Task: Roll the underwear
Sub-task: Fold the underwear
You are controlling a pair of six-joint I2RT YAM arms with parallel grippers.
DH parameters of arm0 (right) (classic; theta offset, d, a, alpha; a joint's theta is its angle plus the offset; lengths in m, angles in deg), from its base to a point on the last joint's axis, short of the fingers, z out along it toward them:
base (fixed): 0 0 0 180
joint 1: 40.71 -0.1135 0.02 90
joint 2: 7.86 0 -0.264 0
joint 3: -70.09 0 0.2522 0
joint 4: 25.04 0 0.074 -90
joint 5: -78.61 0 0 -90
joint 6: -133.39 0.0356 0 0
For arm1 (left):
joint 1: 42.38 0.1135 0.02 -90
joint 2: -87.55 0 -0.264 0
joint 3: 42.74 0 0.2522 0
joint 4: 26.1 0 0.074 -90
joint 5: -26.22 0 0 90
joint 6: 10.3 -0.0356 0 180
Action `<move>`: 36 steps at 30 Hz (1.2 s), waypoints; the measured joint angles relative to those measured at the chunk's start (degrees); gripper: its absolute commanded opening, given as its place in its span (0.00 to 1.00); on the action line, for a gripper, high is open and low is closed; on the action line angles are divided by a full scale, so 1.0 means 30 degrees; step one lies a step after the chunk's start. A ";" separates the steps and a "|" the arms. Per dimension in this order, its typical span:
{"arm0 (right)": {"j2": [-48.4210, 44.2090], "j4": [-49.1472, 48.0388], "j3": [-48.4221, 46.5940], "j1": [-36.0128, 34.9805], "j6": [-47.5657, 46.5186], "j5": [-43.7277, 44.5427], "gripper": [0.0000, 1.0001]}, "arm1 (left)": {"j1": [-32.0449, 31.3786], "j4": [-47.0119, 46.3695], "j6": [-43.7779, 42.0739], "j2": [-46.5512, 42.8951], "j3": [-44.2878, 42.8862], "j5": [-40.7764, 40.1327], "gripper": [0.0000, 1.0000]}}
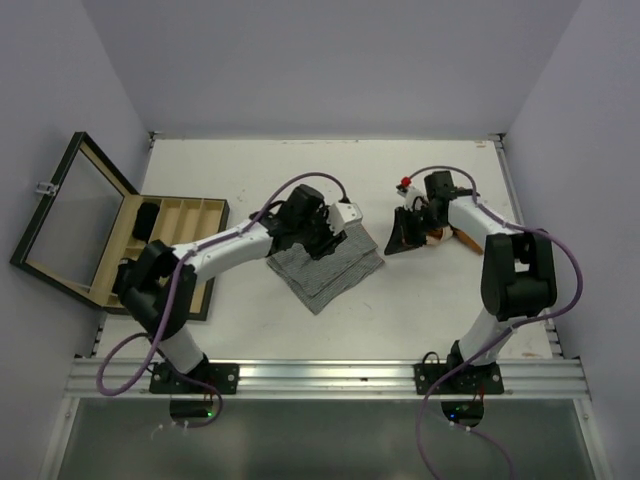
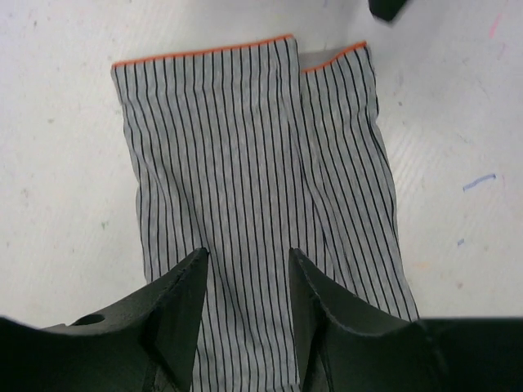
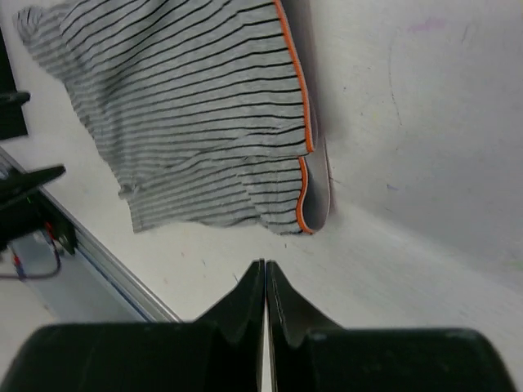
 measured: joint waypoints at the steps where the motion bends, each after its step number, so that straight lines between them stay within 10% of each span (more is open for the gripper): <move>1: 0.0087 -0.0437 0.0845 0.0029 0.0809 -0.0007 0.05 | -0.0335 0.0051 0.0109 0.0736 -0.0707 -0.0291 0.47; 14: -0.0255 -0.7089 0.4998 0.0138 0.8466 -0.0962 0.05 | -0.2390 -0.0619 0.1559 0.6186 -0.5129 -0.3410 0.40; 36: 0.2871 -0.8145 0.4772 0.0328 0.8859 -0.1719 0.00 | -0.3220 -0.0517 0.1537 0.8692 -0.7002 -0.1887 0.37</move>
